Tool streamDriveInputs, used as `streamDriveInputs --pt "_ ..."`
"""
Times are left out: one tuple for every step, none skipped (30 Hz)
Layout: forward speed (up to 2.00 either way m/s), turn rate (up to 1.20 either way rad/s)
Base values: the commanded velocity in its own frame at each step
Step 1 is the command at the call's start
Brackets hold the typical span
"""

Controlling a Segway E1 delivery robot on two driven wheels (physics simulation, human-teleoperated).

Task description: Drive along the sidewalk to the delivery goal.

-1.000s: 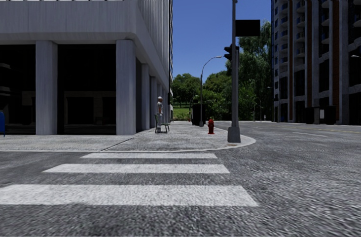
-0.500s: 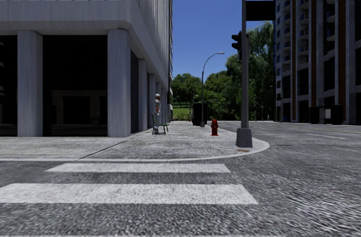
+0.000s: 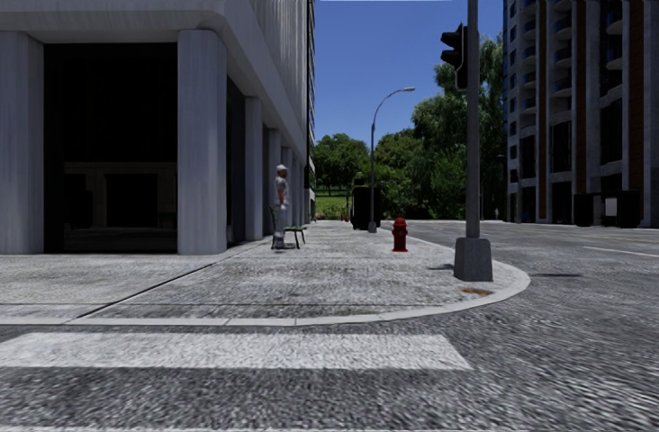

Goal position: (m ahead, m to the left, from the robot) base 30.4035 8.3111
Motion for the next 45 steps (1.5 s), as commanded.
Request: streamDriveInputs --pt "2.00 0.00" --pt "2.00 0.00" --pt "2.00 0.00" --pt "2.00 -0.06" --pt "2.00 -0.12" --pt "2.00 -0.12" --pt "2.00 -0.16" --pt "2.00 -0.22" --pt "2.00 -0.26" --pt "2.00 -0.28" --pt "2.00 -0.28" --pt "2.00 -0.29" --pt "2.00 -0.29" --pt "2.00 -0.30" --pt "2.00 -0.30" --pt "2.00 -0.30" --pt "2.00 -0.30" --pt "2.00 -0.29" --pt "2.00 -0.29" --pt "2.00 -0.16" --pt "2.00 0.00" --pt "2.00 0.00" --pt "2.00 0.00" --pt "2.00 0.00" --pt "2.00 0.00" --pt "2.00 0.00" --pt "2.00 0.00" --pt "2.00 0.00" --pt "2.00 0.00" --pt "1.93 0.00" --pt "1.89 0.00" --pt "1.85 0.00" --pt "1.85 0.00" --pt "1.81 0.00" --pt "1.78 0.00" --pt "1.77 0.00" --pt "1.77 0.00" --pt "1.77 0.00" --pt "1.75 0.00" --pt "1.70 0.00" --pt "1.67 0.00" --pt "1.67 0.00" --pt "1.63 0.00" --pt "1.58 0.00" --pt "1.56 0.00"
